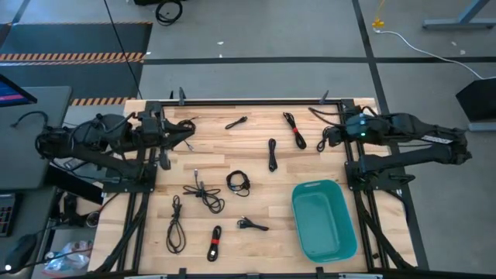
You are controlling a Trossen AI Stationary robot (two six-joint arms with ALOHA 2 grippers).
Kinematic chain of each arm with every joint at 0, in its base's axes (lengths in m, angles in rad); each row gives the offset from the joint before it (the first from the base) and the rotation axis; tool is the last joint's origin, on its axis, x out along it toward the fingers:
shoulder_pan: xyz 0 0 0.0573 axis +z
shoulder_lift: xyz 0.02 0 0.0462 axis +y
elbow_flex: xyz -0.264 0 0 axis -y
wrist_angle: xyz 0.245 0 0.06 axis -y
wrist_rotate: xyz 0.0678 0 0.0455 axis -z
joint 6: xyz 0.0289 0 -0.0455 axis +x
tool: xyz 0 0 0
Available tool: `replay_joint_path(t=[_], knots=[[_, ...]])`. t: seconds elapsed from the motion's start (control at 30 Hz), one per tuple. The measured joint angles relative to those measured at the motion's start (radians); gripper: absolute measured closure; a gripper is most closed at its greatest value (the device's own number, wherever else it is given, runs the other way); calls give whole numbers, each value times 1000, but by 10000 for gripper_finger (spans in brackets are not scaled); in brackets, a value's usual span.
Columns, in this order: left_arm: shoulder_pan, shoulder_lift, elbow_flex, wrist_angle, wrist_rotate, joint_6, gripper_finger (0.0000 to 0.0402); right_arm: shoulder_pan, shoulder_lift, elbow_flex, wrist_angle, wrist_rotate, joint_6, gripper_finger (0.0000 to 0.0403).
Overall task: Pick and place USB-C Cables
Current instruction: Put the black charger cable into the green bin
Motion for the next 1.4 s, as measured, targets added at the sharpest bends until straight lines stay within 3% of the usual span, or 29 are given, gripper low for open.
replay_joint_path(t=[0.17, 0.33, 0.73, 0.97, 1.23, 1.4], knots=[[26, 13, 0, -1, -2, -10, 361, -86, 74, 0, -78, -92, 79, 256], [58, 28, 0, 0, -2, -14, 361, -182, 159, 0, -114, -165, 52, 245], [111, 56, 0, 3, -2, -36, 361, -473, 364, 0, -117, -251, -255, 229], [111, 56, 0, 1, -2, -37, 361, -631, 438, 0, -15, -305, -433, 215], [111, 56, 0, 2, -2, -38, 361, -709, 520, -4, 64, -369, -538, 215], [111, 56, 0, 2, -2, -38, 361, -738, 548, -76, 103, -395, -572, 215]])
